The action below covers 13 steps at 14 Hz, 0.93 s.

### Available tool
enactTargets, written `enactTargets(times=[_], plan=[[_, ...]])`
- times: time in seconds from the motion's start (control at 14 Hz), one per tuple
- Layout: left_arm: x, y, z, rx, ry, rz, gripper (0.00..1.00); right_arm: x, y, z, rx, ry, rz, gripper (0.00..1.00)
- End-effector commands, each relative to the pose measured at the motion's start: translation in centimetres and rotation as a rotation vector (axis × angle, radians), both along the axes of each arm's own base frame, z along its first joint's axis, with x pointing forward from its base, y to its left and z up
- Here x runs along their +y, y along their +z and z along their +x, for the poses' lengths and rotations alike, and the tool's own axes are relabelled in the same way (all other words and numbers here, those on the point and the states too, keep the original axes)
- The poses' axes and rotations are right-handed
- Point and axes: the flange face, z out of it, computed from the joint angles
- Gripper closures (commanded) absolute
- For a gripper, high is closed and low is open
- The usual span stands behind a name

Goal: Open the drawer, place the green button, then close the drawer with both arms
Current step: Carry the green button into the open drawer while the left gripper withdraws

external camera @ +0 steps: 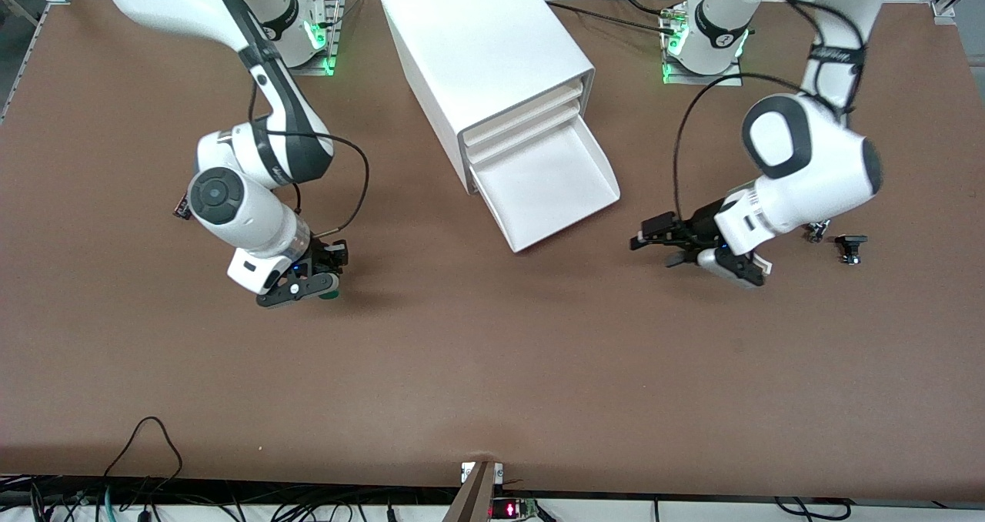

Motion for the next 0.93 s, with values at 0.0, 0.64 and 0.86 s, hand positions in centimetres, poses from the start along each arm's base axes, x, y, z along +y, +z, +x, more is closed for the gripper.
enactTargets(times=[0.0, 0.64, 0.86], plan=[[6.1, 6.4, -1.1, -0.029, -0.093, 0.16, 0.0, 2.9, 5.5, 1.2, -0.019, 0.086, 0.021, 0.85], [12.1, 21.6, -4.5, 0.168, -0.121, 0.572, 0.0, 20.1, 11.6, -4.7, -0.148, 0.785, 0.118, 0.84], [11.6, 21.0, -4.2, 0.192, -0.082, 0.575, 0.0, 24.8, 11.7, -7.1, -0.188, 1.031, 0.122, 0.84]])
